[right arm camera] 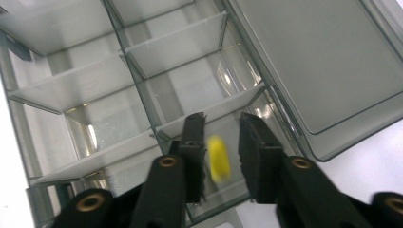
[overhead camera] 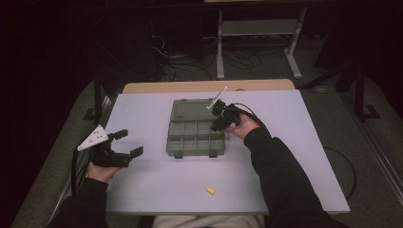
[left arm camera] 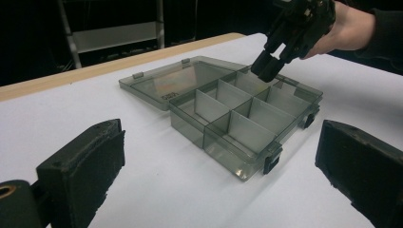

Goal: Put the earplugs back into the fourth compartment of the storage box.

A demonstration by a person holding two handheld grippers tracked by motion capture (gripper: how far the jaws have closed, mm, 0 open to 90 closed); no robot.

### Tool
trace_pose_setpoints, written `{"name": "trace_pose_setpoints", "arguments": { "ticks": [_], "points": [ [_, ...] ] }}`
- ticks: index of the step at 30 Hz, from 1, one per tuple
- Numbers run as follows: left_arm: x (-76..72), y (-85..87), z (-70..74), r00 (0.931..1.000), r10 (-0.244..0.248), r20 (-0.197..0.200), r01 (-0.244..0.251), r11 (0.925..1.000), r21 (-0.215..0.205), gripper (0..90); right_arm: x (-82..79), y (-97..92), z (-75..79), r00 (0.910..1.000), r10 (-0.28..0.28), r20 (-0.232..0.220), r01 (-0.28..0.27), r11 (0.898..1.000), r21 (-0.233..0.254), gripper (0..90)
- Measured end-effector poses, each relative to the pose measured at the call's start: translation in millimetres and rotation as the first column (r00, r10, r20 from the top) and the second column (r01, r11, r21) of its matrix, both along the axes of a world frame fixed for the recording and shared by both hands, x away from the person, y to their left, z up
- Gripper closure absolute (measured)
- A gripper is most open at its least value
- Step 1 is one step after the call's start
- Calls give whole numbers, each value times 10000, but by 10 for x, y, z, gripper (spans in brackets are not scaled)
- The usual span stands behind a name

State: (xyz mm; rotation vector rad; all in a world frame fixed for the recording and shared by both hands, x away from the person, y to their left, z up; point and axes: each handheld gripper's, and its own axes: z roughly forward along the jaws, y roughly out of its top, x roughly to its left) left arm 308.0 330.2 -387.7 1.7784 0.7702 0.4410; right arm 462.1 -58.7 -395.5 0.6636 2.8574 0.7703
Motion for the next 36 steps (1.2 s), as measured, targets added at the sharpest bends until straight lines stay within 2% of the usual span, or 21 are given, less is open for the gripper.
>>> {"name": "trace_pose_setpoints", "arguments": {
  "ticks": [5, 8, 10, 15, 24, 28, 36],
  "points": [
    [-3, -5, 0, 10000, -2, 7, 2, 10000, 6, 22, -31, -92, 79, 9988, -485, 106, 478, 9972, 570, 525],
    [-2, -9, 1, 10000, -11, 6, 10, 10000, 49, 22, -73, -138, 147, 9980, -612, 179, 600, 9963, 609, 391],
    [-4, -12, 2, 10000, -12, 8, 12, 10000, 69, 22, -115, -156, 202, 9973, -628, 391, 606, 9967, 532, 290],
    [-4, -10, 3, 10000, 7, 11, -7, 10000, 79, 22, -216, -220, 358, 9943, -820, 678, 762, 9936, 835, 134],
    [-5, -15, 4, 10000, 14, 26, -14, 9999, 99, 22, -463, -242, 550, 9945, -580, 877, 482, 9928, 1100, 10],
    [-5, -12, 6, 10000, 1, 3, -1, 10000, 8, 22, -590, -219, 599, 9941, -434, 994, 323, 9934, 1103, 0],
    [-5, -11, 7, 10000, 11, 10, -11, 10000, 6, 22, -792, -186, 643, 9941, -152, 1070, -12, 9884, 1517, 0]
  ]
}}
